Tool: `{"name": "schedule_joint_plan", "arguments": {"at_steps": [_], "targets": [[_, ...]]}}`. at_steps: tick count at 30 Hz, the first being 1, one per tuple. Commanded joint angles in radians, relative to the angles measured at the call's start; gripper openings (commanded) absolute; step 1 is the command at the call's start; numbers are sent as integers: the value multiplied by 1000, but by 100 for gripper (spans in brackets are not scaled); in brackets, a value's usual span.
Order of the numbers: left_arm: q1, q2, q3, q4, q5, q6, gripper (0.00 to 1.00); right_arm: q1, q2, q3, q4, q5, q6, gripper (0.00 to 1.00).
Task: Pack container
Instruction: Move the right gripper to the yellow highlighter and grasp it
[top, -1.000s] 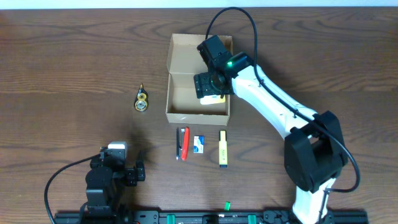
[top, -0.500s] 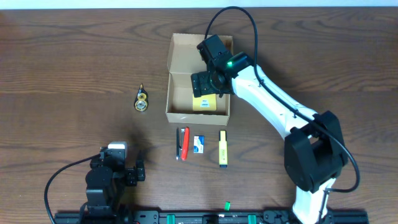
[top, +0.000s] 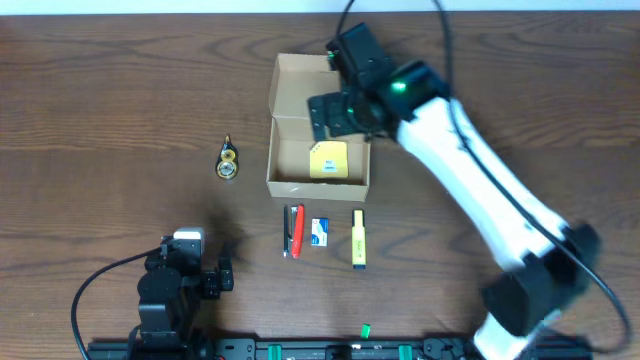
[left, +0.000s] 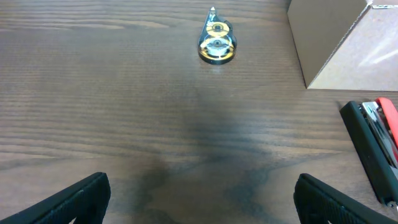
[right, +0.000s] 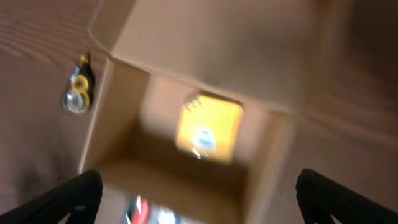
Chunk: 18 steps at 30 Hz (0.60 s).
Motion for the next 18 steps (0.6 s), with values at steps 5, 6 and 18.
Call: {"name": "schedule_joint_plan", "arguments": {"at_steps": [5,6,18], "targets": [[-4,-7,-6,-10,2,10,95,11,-194,-31,-214,166,73,99],[-4,-7,-6,-10,2,10,96,11,-220,-55,-217,166,79,98],[-4,-7,-6,-10,2,10,95,91,-492,-631,-51,113,255,99]]}}
